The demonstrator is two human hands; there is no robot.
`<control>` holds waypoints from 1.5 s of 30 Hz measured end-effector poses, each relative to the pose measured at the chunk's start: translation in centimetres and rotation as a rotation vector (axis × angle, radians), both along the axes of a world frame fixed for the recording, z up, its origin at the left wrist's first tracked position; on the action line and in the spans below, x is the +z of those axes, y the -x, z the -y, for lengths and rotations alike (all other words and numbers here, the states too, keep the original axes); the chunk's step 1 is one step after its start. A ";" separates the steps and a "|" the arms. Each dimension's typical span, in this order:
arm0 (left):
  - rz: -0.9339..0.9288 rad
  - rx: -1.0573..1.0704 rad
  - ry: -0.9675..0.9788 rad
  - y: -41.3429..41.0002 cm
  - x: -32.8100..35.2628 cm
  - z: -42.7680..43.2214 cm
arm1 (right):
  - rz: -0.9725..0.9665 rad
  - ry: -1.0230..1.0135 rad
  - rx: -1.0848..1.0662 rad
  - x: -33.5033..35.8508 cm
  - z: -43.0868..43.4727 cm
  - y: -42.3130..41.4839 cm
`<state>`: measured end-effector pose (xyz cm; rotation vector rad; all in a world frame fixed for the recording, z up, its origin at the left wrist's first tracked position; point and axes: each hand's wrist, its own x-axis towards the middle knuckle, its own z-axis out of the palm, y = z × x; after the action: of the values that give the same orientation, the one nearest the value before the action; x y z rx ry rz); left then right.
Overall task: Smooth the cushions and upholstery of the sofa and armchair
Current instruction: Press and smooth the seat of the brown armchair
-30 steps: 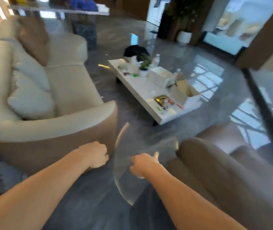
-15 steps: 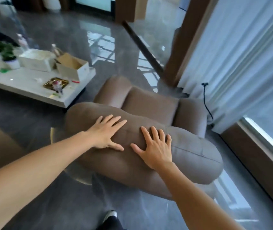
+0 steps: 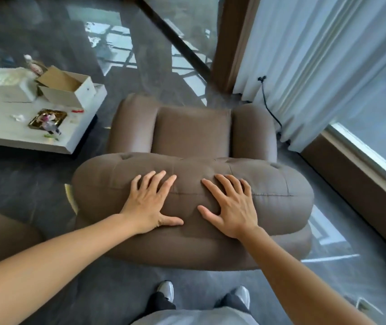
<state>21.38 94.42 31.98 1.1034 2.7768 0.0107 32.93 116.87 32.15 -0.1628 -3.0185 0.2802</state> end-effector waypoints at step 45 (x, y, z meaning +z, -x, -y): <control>-0.077 1.065 -0.219 -7.2 -1.8 -74.3 | 0.091 -0.066 0.893 0.4 -70.8 17.8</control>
<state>28.57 168.67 30.19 -0.4630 3.0993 0.3947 15.11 187.65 32.50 1.2132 -2.9623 0.2301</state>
